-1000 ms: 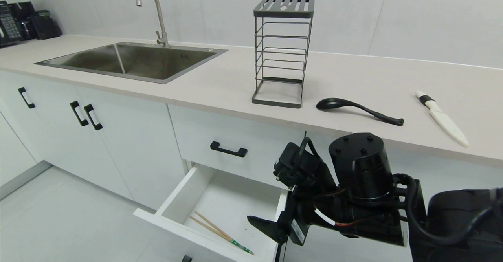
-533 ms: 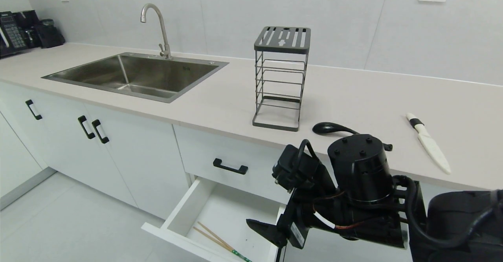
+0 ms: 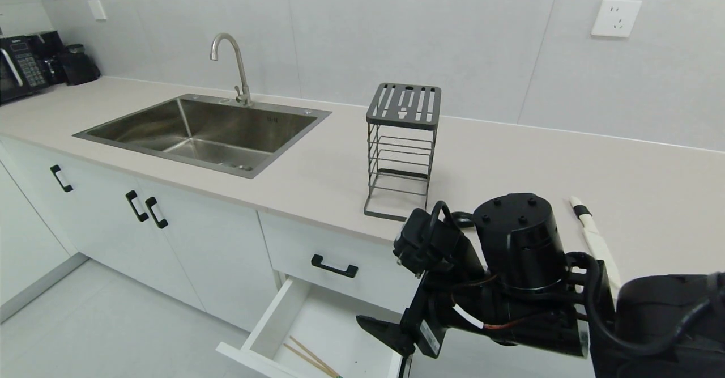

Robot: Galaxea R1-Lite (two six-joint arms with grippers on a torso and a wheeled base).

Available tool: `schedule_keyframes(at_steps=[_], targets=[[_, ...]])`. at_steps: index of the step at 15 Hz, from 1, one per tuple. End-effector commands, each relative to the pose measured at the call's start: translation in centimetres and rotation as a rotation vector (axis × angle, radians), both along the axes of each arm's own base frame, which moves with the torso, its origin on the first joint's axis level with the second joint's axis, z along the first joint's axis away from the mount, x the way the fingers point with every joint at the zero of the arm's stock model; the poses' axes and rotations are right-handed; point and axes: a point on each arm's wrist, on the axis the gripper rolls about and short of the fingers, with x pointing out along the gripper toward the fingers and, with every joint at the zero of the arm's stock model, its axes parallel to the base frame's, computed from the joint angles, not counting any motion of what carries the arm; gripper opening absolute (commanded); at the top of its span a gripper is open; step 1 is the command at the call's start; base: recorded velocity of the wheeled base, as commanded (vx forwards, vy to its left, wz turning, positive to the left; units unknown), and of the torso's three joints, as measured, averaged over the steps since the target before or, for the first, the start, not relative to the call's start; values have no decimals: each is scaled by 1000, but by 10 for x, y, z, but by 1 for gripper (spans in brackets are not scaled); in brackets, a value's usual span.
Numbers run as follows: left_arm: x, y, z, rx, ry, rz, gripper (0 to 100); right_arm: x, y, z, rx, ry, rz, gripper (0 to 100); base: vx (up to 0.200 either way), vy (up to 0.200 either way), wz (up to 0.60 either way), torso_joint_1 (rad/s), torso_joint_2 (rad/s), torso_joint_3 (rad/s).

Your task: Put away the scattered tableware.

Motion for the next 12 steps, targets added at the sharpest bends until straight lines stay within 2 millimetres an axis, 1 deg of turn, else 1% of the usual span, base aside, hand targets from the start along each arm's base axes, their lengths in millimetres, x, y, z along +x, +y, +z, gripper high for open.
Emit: schedule_keyframes(at_steps=[1, 7, 10, 11, 12], targets=[[0, 0, 0, 0, 1, 0, 100, 1, -1, -2, -7, 5, -3, 100, 0, 0, 0, 242, -505, -286], [0, 0, 0, 0, 1, 2, 100, 2, -6, -7, -48, 39, -14, 100, 0, 0, 0, 258, -538, -284], [0, 0, 0, 0, 1, 0, 100, 6, -15, -15, -84, 55, 15, 100, 0, 0, 0, 281, -588, -308], [0, 0, 0, 0, 1, 0, 100, 7, -18, -20, -117, 80, 53, 100, 0, 0, 0, 168, -339, -173], [0, 0, 0, 0, 1, 0, 100, 10, -23, -22, -155, 100, 55, 100, 0, 0, 0, 100, -198, -110]])
